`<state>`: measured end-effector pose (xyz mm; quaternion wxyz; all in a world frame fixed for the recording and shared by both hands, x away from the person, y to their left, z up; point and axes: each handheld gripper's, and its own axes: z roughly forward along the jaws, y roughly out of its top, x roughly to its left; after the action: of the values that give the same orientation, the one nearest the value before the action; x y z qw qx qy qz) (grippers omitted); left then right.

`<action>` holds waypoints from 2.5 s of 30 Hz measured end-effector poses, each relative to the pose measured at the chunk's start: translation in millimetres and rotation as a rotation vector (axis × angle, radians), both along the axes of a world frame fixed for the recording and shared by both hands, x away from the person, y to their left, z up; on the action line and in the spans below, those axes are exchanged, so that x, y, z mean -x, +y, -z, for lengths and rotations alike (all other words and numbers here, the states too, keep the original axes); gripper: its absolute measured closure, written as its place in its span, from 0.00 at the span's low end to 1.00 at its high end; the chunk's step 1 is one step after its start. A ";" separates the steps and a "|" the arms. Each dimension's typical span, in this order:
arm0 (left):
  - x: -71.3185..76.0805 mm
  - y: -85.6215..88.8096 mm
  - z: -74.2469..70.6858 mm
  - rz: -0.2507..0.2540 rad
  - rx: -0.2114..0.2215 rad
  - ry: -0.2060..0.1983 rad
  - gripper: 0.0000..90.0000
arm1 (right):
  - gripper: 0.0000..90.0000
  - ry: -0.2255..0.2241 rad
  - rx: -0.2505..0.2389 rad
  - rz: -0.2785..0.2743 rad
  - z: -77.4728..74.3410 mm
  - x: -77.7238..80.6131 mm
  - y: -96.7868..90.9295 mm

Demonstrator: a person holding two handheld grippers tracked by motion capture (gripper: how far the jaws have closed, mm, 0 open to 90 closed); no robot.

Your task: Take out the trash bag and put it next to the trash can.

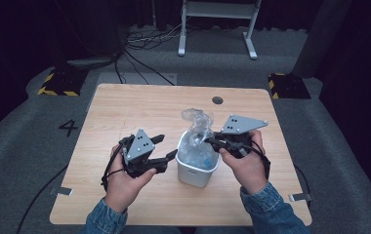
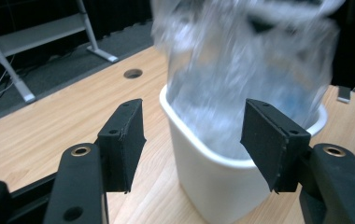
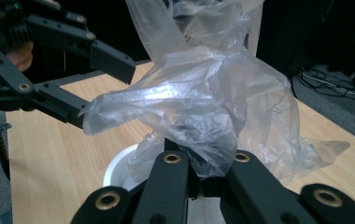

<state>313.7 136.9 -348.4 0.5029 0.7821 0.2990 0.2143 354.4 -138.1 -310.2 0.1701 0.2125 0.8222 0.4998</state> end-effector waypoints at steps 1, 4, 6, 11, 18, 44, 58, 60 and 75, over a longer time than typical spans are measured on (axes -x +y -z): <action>0.3 1.7 1.0 -0.004 0.002 0.006 0.44 | 1.00 -0.005 -0.001 0.001 -2.3 0.2 -0.5; 0.7 6.8 2.9 -0.018 -0.015 0.001 0.43 | 1.00 -0.022 -0.009 0.003 -9.6 0.4 -1.9; 1.0 10.9 4.3 -0.025 -0.028 -0.002 0.43 | 1.00 -0.036 -0.017 0.008 -16.5 0.9 -3.4; 1.3 20.9 10.4 -0.049 -0.040 0.001 0.42 | 1.00 -0.066 -0.034 0.014 -31.6 2.0 -7.4; 2.1 34.7 22.7 -0.053 -0.080 0.025 0.42 | 1.00 -0.107 -0.047 0.034 -51.8 5.2 -17.0; 13.8 93.2 60.7 -0.134 -0.186 0.110 0.27 | 1.00 -0.148 -0.005 0.249 -72.7 -8.8 -100.3; 15.3 110.0 109.2 -0.178 -0.177 0.208 0.23 | 1.00 0.025 0.013 0.264 -1.9 -52.2 -112.5; 14.1 107.8 115.5 -0.187 -0.197 0.220 0.25 | 1.00 0.052 0.007 0.257 9.6 -59.2 -110.3; 7.8 100.9 133.0 -0.164 -0.210 0.248 0.27 | 0.96 0.140 0.020 0.224 57.7 -72.9 -97.7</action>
<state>305.9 237.8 -481.4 0.3587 0.8237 0.3976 0.1864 427.3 -235.7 -368.0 0.1690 0.3356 0.8084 0.4532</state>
